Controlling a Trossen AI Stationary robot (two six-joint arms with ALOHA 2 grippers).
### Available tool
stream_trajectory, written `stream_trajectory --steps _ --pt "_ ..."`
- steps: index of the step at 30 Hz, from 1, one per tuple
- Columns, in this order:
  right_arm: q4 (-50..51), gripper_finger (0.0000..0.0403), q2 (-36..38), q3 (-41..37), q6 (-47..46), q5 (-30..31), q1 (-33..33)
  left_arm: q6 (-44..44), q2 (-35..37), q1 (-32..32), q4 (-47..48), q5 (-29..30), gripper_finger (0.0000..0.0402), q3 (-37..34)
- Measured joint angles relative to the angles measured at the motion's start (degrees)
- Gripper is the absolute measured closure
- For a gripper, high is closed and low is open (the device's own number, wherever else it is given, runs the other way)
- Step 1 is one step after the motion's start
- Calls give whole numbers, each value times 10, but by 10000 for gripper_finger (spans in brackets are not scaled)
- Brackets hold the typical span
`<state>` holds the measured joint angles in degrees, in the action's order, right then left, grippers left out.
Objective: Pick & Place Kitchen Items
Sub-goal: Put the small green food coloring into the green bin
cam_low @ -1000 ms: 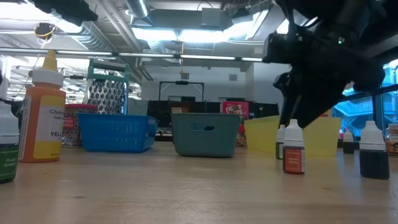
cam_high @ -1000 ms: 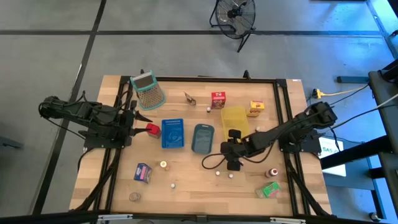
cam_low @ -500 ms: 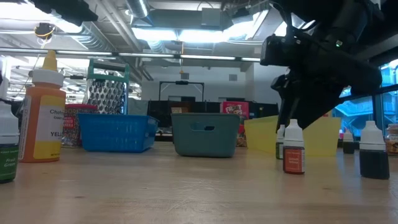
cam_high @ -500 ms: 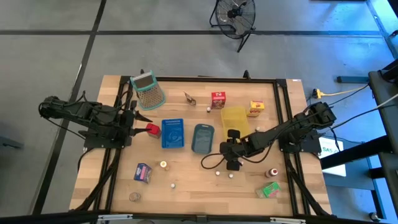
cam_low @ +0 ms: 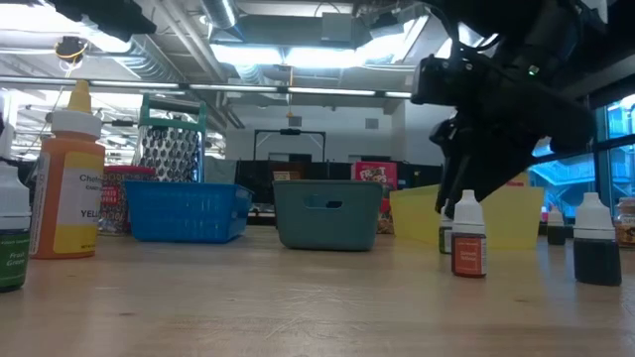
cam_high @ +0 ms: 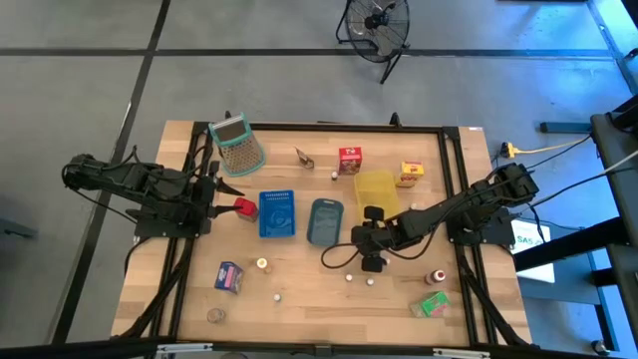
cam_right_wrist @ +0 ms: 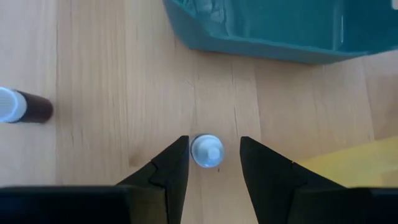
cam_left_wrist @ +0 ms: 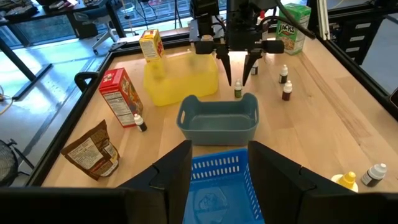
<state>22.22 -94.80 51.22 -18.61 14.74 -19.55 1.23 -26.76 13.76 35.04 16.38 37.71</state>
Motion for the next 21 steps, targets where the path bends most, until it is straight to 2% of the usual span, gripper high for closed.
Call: stream_trajectory --steps 21 --pt "-3 258 -28 0 2 -15 0 0 0 0 8 0 249 0"
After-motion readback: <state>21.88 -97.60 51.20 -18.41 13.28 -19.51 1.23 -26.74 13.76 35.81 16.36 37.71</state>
